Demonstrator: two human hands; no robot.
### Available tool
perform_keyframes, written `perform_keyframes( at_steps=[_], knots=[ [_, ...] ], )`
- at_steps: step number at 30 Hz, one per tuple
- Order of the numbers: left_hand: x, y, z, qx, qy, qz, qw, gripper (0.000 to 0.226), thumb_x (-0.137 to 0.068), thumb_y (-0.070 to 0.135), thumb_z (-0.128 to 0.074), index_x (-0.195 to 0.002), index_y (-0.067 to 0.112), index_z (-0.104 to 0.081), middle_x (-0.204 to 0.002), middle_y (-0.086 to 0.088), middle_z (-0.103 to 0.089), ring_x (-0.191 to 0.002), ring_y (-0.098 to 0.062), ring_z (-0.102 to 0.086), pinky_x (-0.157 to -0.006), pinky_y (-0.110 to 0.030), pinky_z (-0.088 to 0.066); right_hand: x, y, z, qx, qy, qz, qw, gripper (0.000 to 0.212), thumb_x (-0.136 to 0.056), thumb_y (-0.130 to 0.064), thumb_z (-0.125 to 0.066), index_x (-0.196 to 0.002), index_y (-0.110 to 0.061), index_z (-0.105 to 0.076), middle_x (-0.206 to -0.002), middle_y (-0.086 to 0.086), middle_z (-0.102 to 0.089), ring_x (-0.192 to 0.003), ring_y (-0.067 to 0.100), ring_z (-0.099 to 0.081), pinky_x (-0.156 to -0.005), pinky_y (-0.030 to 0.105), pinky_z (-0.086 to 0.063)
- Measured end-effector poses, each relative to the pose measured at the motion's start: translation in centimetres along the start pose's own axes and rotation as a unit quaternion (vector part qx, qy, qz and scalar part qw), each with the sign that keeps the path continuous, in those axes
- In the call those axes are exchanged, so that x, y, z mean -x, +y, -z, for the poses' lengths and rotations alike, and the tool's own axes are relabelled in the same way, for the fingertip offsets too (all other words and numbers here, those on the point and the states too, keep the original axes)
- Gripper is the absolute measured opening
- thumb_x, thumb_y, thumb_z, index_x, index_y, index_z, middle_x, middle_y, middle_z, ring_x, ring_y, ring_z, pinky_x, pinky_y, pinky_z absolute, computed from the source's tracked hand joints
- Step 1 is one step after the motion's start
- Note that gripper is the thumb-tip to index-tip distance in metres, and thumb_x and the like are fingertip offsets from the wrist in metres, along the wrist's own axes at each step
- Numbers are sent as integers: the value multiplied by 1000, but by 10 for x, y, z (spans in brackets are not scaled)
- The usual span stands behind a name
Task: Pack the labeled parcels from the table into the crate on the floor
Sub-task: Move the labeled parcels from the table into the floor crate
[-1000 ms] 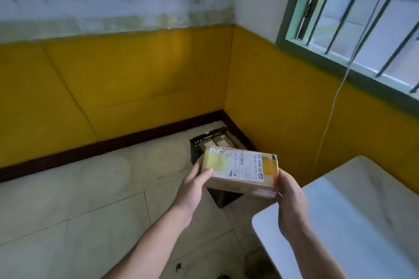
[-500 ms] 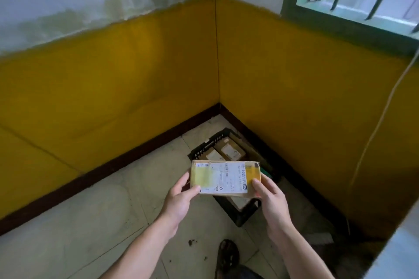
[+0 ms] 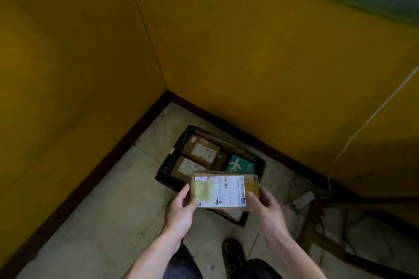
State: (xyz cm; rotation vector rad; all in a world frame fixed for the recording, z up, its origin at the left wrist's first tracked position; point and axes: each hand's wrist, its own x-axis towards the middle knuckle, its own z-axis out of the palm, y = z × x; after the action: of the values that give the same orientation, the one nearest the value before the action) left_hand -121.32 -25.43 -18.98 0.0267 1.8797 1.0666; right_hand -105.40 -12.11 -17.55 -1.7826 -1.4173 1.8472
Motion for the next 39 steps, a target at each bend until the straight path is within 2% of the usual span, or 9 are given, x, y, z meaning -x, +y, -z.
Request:
perform_keyframes(
  at_steps=[4,9,12,16,20,24,27,31,39],
  knots=[
    [-80,4,21,-37,-52,-13,998,47,-96,17,-62,-138,34,-53,-130,7,-64,-120,-13,-58,-107,-37,-43,-33,12,-50,-31,74,-45,996,27,-92,-17,-64,-114,-32,-59,-98,-15,-70,-86,3,-62,-62,14,-46],
    [-175,19,27,-60,-97,-19,993,42,-97,16,-59,-111,56,-56,-102,29,-67,-99,6,-64,-72,-11,-51,-81,30,-98,-36,60,-66,995,81,-84,-19,-74,-139,-54,-26,-87,-37,-64,-80,-2,-66,-66,22,-50],
    [-223,24,15,-88,-124,-31,988,42,-98,15,-56,-116,53,-55,-111,21,-65,-90,13,-63,-59,-2,-47,-115,49,-112,-28,47,-72,996,49,-84,-13,-74,-119,-42,-56,-117,-13,-64,-84,-1,-68,-73,26,-57],
    [-279,12,-19,-104,-135,-50,984,61,-97,13,-58,-148,38,-34,-135,11,-51,-116,-4,-54,-69,-4,-46,-166,75,-128,-40,65,-87,993,30,-87,-30,-71,-113,-42,-61,-106,-16,-65,-90,5,-68,-79,31,-58],
    [-316,-29,-66,-88,-167,2,982,40,-97,19,-59,-123,45,-44,-93,33,-67,-93,7,-65,-60,-9,-51,-222,105,-144,-142,112,-103,978,14,-92,-24,-66,-105,-26,-63,-107,0,-69,-91,13,-71,-71,23,-58],
    [-345,-66,-95,-155,-192,-8,969,24,-101,29,-51,-118,45,-56,-115,19,-67,-109,-11,-64,-81,-28,-58,-267,146,-148,-24,132,-115,984,23,-91,-40,-63,-111,-32,-57,-103,-6,-66,-98,22,-65,-86,43,-53],
    [-376,-78,-104,-176,-171,-21,969,18,-102,31,-49,-106,44,-60,-103,18,-67,-94,-4,-66,-71,-20,-57,-294,159,-142,98,122,-97,983,32,-86,-60,-58,-105,-34,-59,-90,-12,-64,-88,16,-63,-73,31,-48],
    [-404,-81,-108,-170,-145,-47,974,18,-102,26,-50,-107,36,-63,-95,23,-65,-86,6,-63,-67,-9,-51,-327,155,-139,155,102,-53,981,27,-86,-61,-57,-84,-36,-48,-76,-18,-56,-69,-1,-53,-55,22,-35],
    [-394,-71,-106,-135,-156,-104,973,28,-103,17,-48,-128,22,-60,-111,12,-69,-100,-2,-68,-69,-15,-56,-327,152,-136,173,90,19,981,21,-89,-55,-56,-98,-42,-42,-74,-28,-49,-66,-10,-49,-55,16,-37]
  ],
)
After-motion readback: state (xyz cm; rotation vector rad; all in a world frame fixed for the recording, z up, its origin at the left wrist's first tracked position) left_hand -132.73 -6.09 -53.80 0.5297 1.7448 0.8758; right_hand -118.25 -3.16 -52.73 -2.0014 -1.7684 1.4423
